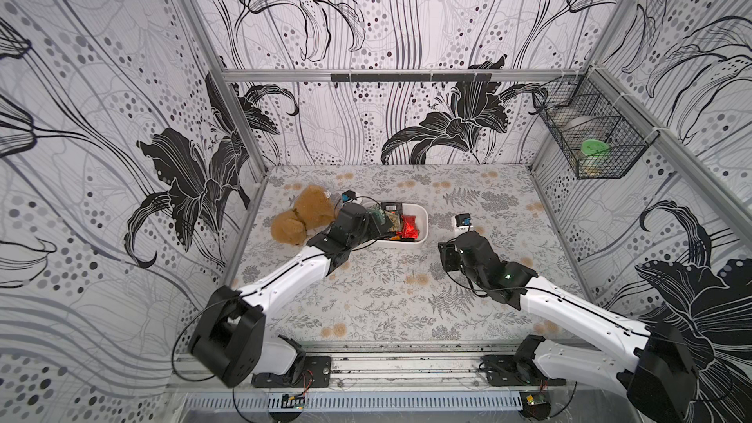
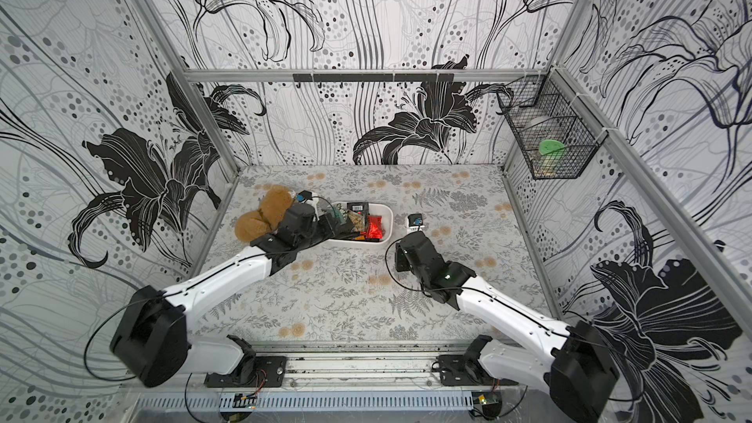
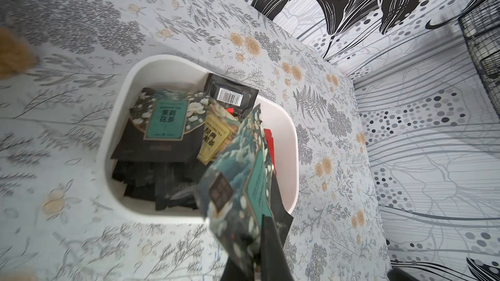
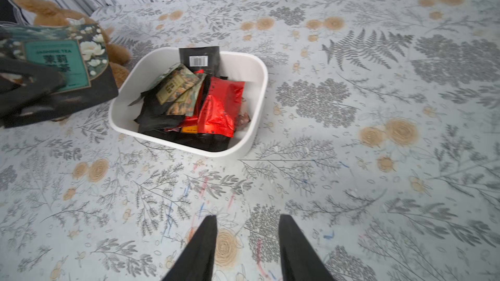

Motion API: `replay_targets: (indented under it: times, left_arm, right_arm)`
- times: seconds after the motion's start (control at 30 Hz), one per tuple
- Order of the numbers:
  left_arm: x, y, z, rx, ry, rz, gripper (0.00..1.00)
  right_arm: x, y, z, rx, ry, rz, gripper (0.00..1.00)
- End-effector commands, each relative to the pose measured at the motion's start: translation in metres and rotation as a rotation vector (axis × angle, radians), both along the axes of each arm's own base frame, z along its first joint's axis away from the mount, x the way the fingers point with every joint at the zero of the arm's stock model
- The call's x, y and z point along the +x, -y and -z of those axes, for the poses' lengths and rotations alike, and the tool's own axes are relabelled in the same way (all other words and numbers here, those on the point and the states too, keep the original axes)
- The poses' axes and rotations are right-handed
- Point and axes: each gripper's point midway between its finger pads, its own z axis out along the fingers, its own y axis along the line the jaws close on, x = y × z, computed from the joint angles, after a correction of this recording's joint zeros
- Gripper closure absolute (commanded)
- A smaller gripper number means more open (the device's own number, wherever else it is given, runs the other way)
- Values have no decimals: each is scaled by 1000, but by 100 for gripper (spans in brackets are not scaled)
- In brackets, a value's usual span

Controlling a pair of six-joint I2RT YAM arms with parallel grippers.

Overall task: Put the tea bags into the storage box
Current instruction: Place the tea bag in the storage box.

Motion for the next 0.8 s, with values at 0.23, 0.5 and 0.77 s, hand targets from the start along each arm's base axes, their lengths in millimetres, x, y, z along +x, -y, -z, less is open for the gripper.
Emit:
replay_targets:
  times: [0.23, 0.5, 0.77]
  left_arm:
    - [52, 39, 38, 80, -51, 54, 95]
    - [50, 20, 39, 155, -50, -3, 56]
    - [35, -22, -21, 250, 68, -115, 13]
  right_arm:
    - [-5, 32, 16, -31, -10, 106, 52]
    - [-3, 32, 14, -39, -3, 107, 47]
    - [-4, 34, -3, -59, 25, 83, 30]
